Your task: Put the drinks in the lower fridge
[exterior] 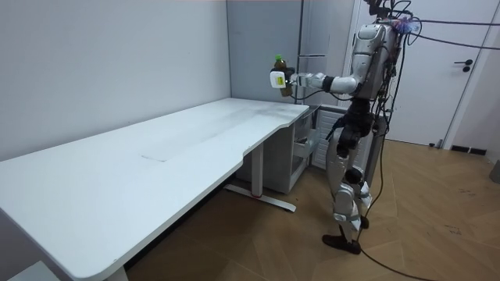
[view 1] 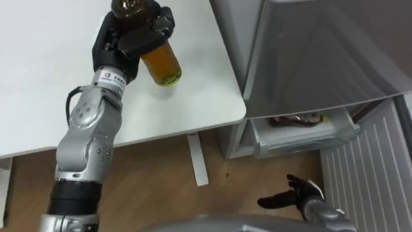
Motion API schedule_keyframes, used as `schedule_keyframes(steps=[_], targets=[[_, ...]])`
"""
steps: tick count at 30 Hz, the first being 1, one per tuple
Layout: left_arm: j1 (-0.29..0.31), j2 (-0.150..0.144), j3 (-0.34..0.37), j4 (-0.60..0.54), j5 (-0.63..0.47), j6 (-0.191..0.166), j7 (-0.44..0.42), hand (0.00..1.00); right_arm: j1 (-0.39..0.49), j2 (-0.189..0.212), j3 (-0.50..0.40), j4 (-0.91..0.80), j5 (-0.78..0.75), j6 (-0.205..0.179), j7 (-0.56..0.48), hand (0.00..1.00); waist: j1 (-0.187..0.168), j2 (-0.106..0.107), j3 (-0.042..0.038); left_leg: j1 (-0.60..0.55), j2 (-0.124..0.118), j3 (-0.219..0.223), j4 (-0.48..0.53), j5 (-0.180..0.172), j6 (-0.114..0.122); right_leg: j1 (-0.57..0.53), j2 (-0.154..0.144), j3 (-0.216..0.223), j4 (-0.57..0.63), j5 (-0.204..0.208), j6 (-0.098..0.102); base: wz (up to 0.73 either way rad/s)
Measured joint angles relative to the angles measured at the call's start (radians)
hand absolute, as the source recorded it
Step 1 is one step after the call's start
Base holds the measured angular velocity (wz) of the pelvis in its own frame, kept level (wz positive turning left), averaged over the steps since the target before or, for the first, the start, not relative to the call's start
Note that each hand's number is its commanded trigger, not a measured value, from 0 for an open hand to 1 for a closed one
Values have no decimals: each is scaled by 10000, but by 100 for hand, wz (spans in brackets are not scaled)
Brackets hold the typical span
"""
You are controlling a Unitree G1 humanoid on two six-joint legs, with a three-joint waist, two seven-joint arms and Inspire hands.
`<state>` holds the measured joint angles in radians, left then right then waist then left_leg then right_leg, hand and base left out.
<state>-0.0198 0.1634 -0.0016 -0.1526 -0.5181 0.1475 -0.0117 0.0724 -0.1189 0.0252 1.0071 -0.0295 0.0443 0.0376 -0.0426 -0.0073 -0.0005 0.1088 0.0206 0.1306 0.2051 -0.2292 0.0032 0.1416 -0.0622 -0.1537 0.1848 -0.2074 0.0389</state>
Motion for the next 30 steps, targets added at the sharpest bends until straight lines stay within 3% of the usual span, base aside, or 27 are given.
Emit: schedule_keyframes(steps=[4, 8, 19, 25, 30], targets=[[418, 12, -3, -758, -22, -8, -123, 100, -32, -9, 121, -765, -410, 0, 433, 0, 228, 17, -9, -17, -11, -128, 15, 16, -26, 77, -11, -157, 5, -1, 0, 9], [919, 33, -42, -1049, -22, -9, -299, 100, -7, 5, 373, -1472, -531, 5, 541, 0, 214, 22, -7, 9, -47, -260, 43, 22, -28, 173, -32, -197, -6, -1, 0, 9], [2280, 45, -224, -1023, -20, -7, -1332, 100, 126, -3, 914, -3385, -1386, 5, 1815, 0, 383, 26, 41, -363, -131, -560, 351, 38, -2, 144, -104, -525, 9, -3, 2, 9], [2330, 48, -235, -995, -48, -7, -1903, 100, 613, -321, 1039, -5932, -1216, 185, 3241, 0, 482, -48, 75, -619, -152, -791, 561, 37, -1, 70, -117, -759, 32, -4, 3, 11], [2335, 158, -201, -995, -1198, -8, -1993, 100, 820, -537, 1093, -6613, -856, 295, 4584, 0, 599, -105, 109, -628, -158, -770, 525, 37, 0, 25, -122, -706, 36, -4, 3, -2]])
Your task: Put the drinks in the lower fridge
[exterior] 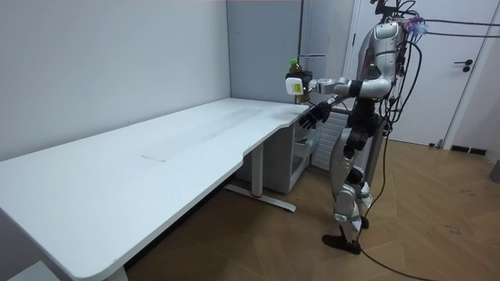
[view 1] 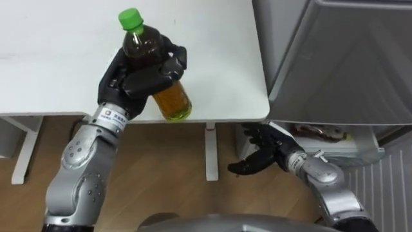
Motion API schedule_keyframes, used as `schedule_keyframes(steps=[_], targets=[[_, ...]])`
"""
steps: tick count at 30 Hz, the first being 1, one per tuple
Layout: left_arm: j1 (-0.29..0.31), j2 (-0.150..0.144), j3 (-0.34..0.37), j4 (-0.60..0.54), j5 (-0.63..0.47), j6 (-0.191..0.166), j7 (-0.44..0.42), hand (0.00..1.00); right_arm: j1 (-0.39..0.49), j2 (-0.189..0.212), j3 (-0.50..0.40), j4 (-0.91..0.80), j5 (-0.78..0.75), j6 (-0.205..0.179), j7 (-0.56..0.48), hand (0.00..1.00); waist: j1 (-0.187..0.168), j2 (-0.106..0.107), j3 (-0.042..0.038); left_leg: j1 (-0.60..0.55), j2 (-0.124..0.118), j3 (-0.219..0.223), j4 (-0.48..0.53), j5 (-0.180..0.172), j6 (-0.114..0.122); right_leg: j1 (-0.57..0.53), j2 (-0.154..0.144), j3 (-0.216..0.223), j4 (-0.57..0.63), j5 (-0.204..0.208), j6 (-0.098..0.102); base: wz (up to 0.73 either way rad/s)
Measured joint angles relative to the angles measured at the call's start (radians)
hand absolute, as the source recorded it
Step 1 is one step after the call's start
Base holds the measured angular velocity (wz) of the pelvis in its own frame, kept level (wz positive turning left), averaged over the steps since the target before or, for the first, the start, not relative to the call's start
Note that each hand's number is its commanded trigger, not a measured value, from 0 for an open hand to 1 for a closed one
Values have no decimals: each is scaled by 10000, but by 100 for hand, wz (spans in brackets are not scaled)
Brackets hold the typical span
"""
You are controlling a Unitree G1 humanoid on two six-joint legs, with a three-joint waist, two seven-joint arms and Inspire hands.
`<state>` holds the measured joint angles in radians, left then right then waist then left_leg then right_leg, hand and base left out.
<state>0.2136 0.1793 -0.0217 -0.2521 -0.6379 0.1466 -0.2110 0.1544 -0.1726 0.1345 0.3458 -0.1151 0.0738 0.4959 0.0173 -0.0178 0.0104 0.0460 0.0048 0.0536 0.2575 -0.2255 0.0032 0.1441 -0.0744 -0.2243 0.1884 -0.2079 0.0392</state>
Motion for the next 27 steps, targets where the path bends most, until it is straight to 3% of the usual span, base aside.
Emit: schedule_keyframes(steps=[6, 11, 16, 21, 27], targets=[[1, 10, -138, 0, -26, -1, -398, 100, 280, -447, 20, -1384, -18, 522, 1535, 0, 125, -152, 69, -213, 26, 12, 63, 0, 1, -285, 0, 59, 176, -1, 1, 0], [-5, 152, -406, 0, -27, -1, -733, 100, 271, -446, 37, -2213, 176, 696, 2536, 0, 144, -242, 47, -330, 25, 107, 116, -3, 5, -404, -5, 256, 171, 0, 0, -4], [1, 336, -553, 36, -285, 0, -1271, 100, 275, -489, 24, -2640, 1291, 1056, 3643, 0, 164, -390, 65, -281, 23, 88, 120, -2, 5, -336, -11, 179, 158, 0, 0, 0], [2, 335, -742, 199, -323, 0, -1790, 100, 276, -461, 91, -3100, 1583, 1346, 4365, 0, 179, -468, 88, -190, 27, -2, 130, -3, 5, -218, -8, 140, 186, -1, 1, 2], [-4, 349, -1469, 481, -1256, 4, -2207, 100, 265, -515, 801, -3230, 2263, 1480, 4665, 0, 194, -550, 68, -375, 38, -37, 175, -2, 11, -398, -4, 194, 347, -8, 8, 4]])
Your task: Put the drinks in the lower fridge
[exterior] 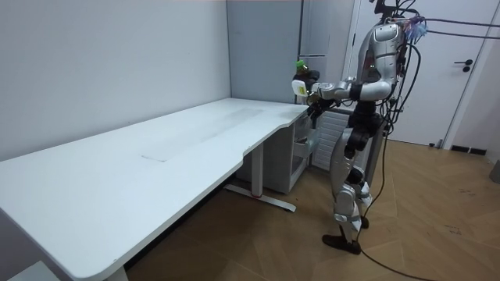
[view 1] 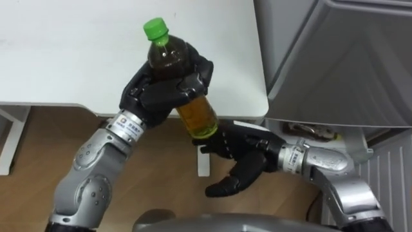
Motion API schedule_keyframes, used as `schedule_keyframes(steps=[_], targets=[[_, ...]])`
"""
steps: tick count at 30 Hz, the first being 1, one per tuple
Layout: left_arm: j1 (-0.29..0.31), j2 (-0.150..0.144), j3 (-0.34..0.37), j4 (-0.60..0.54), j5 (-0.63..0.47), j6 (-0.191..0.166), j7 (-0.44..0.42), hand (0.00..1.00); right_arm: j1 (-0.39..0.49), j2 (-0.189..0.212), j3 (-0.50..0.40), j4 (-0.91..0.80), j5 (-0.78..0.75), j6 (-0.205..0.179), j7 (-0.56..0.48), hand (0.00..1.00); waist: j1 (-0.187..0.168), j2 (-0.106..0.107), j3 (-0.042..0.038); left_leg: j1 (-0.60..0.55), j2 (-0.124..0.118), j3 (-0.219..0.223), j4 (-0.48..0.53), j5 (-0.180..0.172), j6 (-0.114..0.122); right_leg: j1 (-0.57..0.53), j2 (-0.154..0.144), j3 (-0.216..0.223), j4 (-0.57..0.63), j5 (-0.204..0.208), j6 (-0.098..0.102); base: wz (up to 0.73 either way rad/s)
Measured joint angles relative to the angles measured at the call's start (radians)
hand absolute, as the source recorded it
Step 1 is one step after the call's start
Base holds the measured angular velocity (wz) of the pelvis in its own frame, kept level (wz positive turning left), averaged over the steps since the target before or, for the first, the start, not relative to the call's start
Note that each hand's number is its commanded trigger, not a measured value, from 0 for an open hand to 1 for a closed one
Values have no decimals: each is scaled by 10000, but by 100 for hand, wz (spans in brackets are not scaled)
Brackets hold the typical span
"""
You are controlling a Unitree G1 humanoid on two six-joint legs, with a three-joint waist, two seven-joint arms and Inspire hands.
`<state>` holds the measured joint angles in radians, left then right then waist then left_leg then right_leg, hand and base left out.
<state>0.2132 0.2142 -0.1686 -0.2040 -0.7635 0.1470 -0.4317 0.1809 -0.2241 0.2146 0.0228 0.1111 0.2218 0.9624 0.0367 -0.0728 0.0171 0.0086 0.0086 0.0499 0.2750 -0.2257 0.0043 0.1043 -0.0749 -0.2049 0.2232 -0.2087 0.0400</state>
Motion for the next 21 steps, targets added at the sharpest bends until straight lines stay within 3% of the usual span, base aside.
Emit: schedule_keyframes(steps=[9, 14, 21], targets=[[-17, 72, -702, 692, -324, -2, -174, 100, 6, -430, 572, 67, 289, 396, 106, 0, -31, -1, 0, -65, 12, 37, 9, 3, 4, -35, 13, -10, 3, 1, -1, -1], [-43, 89, -877, 692, -312, -7, -174, 100, 4, -556, 626, 67, 389, 408, 102, 0, -27, 69, 7, -183, 13, 47, 170, 2, 4, -163, 16, 78, 14, 2, -4, 0], [-128, 355, -1247, 756, -314, -168, -171, 100, 11, -874, 897, 67, 507, 408, 65, 0, -55, 267, 18, -156, 8, 59, 160, 1, 6, -162, 15, 111, 24, 3, -4, 0]])
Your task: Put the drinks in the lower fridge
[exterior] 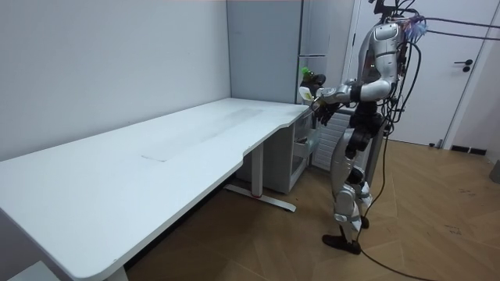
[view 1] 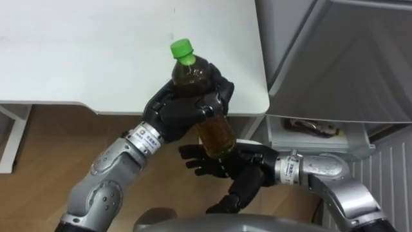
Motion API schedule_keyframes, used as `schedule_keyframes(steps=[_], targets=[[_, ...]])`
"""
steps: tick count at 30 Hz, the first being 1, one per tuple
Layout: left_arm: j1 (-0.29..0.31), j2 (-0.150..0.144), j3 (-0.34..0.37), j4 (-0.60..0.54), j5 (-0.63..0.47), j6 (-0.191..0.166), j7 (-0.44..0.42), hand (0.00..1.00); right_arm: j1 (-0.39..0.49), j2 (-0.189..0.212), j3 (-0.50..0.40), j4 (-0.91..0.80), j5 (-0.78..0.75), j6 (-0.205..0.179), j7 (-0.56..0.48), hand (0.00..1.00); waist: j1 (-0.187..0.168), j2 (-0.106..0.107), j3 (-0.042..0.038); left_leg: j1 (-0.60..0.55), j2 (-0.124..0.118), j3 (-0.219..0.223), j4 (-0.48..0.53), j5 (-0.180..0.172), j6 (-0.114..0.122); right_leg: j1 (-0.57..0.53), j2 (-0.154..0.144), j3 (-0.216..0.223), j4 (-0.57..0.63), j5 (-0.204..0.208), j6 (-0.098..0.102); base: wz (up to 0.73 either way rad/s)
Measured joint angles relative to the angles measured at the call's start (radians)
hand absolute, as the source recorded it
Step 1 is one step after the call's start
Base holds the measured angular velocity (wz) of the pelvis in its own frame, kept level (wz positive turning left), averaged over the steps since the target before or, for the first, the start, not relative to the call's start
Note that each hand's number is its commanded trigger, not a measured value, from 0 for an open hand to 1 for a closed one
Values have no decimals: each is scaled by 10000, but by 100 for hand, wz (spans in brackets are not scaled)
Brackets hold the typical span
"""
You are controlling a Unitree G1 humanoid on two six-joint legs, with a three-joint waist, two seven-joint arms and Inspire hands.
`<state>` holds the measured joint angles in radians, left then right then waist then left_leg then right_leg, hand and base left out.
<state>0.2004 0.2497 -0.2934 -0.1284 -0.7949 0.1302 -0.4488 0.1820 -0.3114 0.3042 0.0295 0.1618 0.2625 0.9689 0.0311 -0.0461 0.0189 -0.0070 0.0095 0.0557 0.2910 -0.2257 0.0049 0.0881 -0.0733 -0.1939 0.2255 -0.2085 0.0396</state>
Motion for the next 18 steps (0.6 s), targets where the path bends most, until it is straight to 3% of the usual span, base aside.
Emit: schedule_keyframes(steps=[10, 18], targets=[[-273, 322, -406, 536, -17, -502, -435, 100, 0, -271, 321, 46, 376, 1, -241, 0, -63, 151, 64, 51, 33, 89, 4, -13, 11, 117, 18, 15, -12, 9, -15, 0], [-607, 435, -563, 1235, -8, -549, -1118, 100, -4, -367, 580, 312, 374, 1, -278, 0, -216, 219, 33, -25, 71, 248, 11, -16, 19, -105, 30, 180, 119, 21, -34, -5]])
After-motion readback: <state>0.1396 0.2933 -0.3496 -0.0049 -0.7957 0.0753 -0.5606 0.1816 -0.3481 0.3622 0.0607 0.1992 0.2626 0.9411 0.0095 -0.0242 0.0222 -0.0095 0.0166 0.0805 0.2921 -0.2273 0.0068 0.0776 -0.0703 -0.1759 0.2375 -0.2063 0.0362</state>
